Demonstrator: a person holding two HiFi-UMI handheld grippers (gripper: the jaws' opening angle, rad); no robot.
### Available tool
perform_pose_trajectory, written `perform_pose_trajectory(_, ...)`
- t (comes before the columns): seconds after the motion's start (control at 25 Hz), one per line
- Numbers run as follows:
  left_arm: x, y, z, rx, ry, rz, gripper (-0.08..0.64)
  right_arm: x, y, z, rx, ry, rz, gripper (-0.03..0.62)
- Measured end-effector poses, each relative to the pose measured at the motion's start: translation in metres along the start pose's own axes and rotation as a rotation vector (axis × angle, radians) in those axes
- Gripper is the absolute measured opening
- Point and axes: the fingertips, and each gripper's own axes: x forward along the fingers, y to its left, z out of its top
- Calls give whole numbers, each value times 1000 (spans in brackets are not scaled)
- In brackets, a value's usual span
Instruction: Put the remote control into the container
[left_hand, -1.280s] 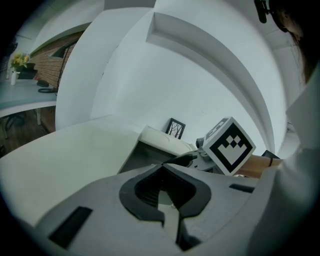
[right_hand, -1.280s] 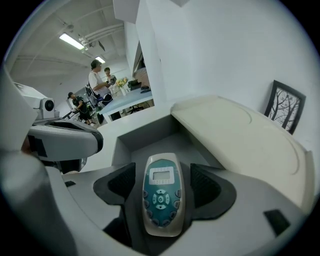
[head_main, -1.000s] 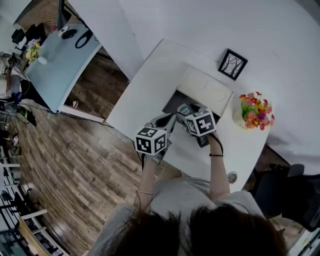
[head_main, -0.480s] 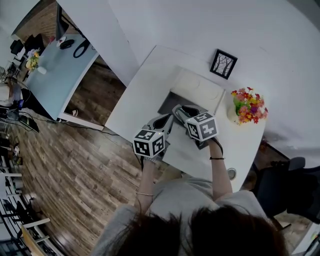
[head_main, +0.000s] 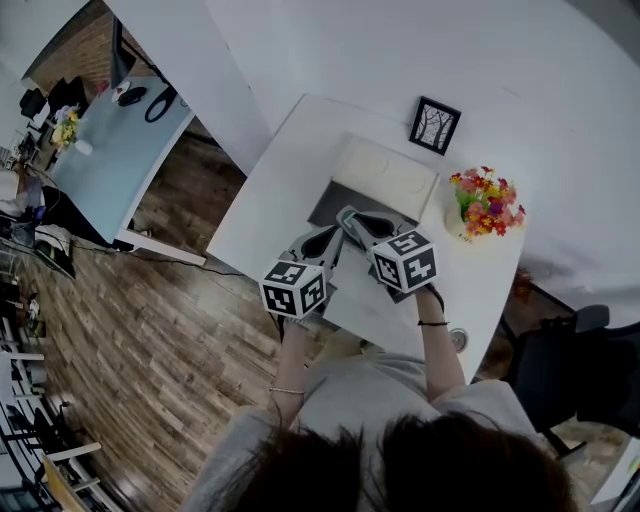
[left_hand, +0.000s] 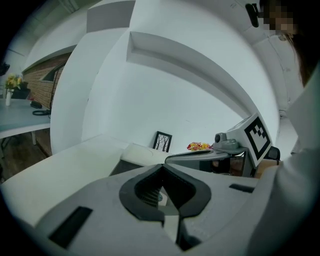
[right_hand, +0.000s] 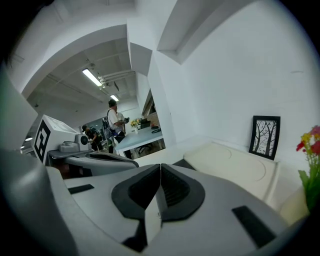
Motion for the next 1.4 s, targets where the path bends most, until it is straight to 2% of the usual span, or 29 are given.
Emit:
perform_pose_trajectory(0.52, -23, -41, 12, 67, -71, -1, 3, -49, 25, 23, -36, -179, 29, -2)
perform_pose_trajectory(0.84, -39, -71, 14, 111, -137, -15, 3, -78, 48, 23, -110, -232, 93, -2)
perform_pose_trajectory(1.0, -47, -82, 14, 136, -164, -14, 3, -91, 56, 24, -162, -255, 97, -2)
perform_pose_trajectory(1.4, -59, -108, 19, 200, -234, -2, 3, -119, 63, 26, -215, -312, 104, -2)
